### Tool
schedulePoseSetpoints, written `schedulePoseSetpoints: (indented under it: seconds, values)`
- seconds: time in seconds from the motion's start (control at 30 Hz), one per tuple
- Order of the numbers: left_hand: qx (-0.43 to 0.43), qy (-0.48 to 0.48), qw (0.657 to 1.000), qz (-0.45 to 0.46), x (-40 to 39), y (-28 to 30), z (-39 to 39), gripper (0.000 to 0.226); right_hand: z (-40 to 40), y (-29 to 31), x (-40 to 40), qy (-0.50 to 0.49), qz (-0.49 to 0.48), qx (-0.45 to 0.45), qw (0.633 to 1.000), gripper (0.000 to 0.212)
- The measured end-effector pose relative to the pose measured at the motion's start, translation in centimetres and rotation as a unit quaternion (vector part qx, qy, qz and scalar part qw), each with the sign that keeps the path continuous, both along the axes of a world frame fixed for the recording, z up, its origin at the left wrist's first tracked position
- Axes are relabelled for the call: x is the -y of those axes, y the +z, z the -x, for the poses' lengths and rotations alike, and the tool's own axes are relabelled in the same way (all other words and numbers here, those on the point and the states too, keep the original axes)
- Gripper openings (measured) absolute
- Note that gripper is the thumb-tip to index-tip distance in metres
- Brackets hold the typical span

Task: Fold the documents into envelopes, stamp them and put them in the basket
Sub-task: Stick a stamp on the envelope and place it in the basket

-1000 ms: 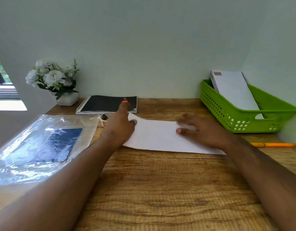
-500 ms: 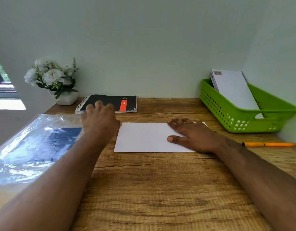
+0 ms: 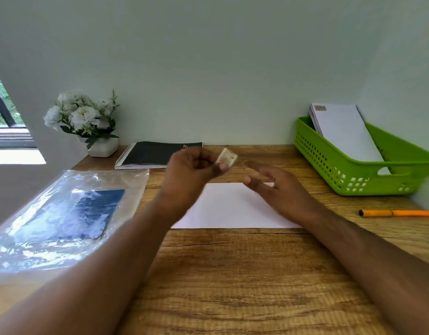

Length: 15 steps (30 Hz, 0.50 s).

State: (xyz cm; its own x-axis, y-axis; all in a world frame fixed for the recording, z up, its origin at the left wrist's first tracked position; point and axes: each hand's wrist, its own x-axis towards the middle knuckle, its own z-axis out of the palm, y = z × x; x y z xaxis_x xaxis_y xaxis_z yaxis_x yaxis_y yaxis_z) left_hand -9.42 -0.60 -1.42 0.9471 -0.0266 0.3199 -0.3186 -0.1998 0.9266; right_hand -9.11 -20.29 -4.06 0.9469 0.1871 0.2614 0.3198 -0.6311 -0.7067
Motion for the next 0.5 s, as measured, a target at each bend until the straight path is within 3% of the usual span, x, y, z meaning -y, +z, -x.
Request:
schedulePoseSetpoints:
  seconds: [0.1,0.2,0.5]
  values:
    - [-0.008,-0.074,0.996,0.05,1.9,-0.9,0.9,0.021,0.4,0.6,0.4,0.074,-0.21,-0.011,0.975,0.054]
    - [-0.006,-0.086,0.995,0.044,1.9,-1.6,0.5,0.024,0.5,0.7,0.9,0.113,-0.285,-0.016,0.952,0.045]
    - [0.015,-0.119,0.989,-0.084,1.9,-2.1,0.2,0.027,0.3,0.2,0.7,0.123,-0.257,0.011,0.959,0.052]
